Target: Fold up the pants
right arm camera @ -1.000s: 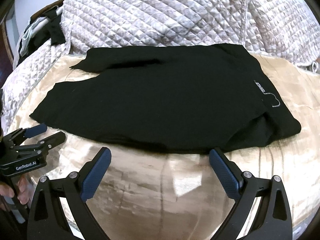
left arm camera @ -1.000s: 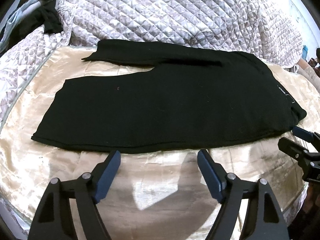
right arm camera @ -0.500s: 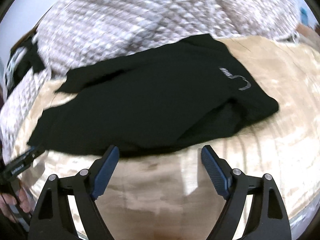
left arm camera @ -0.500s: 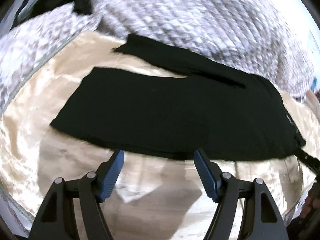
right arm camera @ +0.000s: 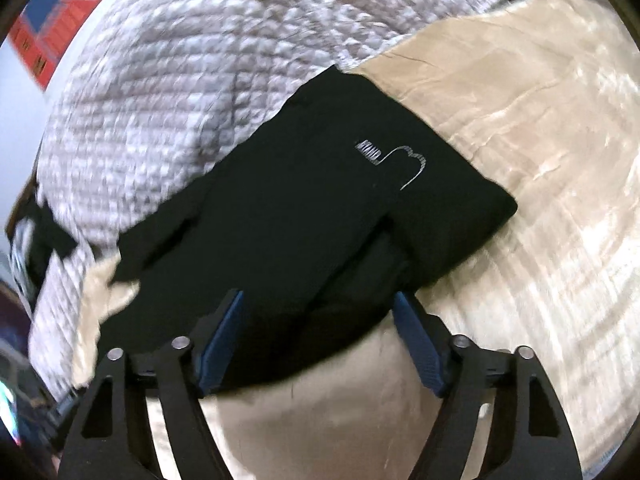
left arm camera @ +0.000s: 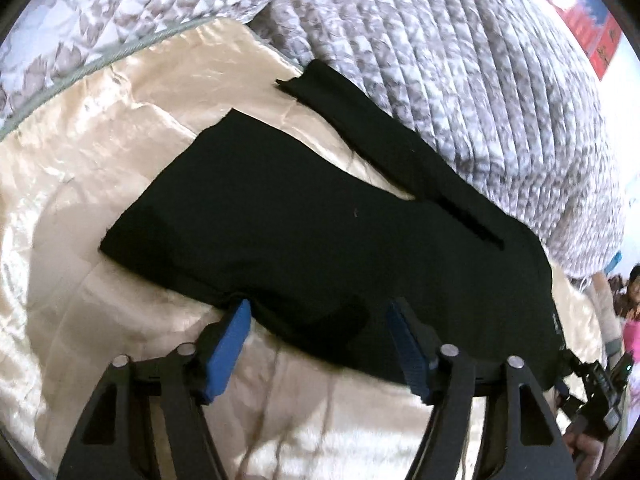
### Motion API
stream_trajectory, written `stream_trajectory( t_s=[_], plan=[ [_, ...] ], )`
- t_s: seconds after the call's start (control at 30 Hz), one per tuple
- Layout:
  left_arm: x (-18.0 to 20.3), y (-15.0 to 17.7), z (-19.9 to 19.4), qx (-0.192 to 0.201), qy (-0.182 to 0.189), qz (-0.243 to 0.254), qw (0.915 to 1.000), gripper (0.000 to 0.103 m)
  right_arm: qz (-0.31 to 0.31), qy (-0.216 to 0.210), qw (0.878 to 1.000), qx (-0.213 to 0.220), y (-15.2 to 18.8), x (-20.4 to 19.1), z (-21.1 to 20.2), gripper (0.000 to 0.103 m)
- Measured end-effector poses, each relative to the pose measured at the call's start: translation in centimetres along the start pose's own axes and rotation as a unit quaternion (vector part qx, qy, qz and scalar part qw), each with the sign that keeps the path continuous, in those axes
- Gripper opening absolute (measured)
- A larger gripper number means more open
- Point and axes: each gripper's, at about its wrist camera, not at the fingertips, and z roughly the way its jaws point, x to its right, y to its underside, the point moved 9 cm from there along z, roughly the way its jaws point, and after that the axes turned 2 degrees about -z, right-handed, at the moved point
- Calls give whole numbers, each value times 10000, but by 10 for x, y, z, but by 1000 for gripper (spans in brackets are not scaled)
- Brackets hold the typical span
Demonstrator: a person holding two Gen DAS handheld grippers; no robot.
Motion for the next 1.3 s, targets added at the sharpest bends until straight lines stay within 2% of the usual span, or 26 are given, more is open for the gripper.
stream_trajectory(
  t_s=[0.13, 0.2, 0.27, 0.33, 0.5, 0.57, 0.7, 0.87, 0.97, 1.1, 1.13, 1.17, 1.2, 1.23, 1.27, 1.3],
  plan=[
    [-5, -8, 8, 41, -20, -145, 9999, 52, 359, -195, 9992, 54, -11, 6, 4, 67],
    [-6, -12, 10, 59, -62, -191, 9998, 43, 388, -191, 9990, 131, -15, 6, 3, 60],
    [-9, -12, 10, 54, -83, -276, 9996, 36, 420, -204, 9987, 200, -18, 7, 1, 46],
    [-14, -13, 9, 42, -72, -428, 9990, 29, 438, -241, 9985, 237, -20, 7, -1, 39],
    [-25, -12, 3, 66, -70, -770, 9970, 18, 494, -288, 9980, 261, -19, 8, -3, 36],
    [-27, -12, 2, 50, 21, -925, 9957, 18, 560, -268, 9977, 260, -19, 11, -3, 27],
    [-29, -12, 3, 20, 158, -1169, 9930, 20, 645, -310, 9973, 149, -17, 12, 4, 27],
    [-29, -14, 5, 24, 202, -1228, 9922, 23, 876, -184, 9959, 99, -14, 21, 9, 27],
    [-27, -17, 8, 50, 214, -1177, 9928, 31, 933, -133, 9952, 255, -20, 22, 6, 29],
    [-20, -21, 11, 110, 242, -1066, 9939, 43, 939, -36, 9954, 200, -20, 24, 12, 29],
    [-19, -24, 12, 130, 170, -978, 9950, 43, 901, -17, 9958, 184, -21, 22, 13, 29],
    [-18, -26, 15, 159, 39, -867, 9961, 41, 854, 22, 9962, 164, -22, 21, 14, 29],
    [-19, -28, 16, 185, -85, -786, 9967, 29, 815, 68, 9965, 150, -22, 21, 15, 29],
    [-20, -29, 18, 189, -206, -730, 9969, 16, 786, 135, 9967, 128, -22, 23, 16, 23],
    [-21, -29, 20, 167, -258, -711, 9970, 12, 795, 152, 9967, 113, -22, 24, 16, 15],
    [-23, -29, 22, 126, -241, -737, 9969, 7, 824, 137, 9965, 94, -22, 25, 17, 11]
  ],
)
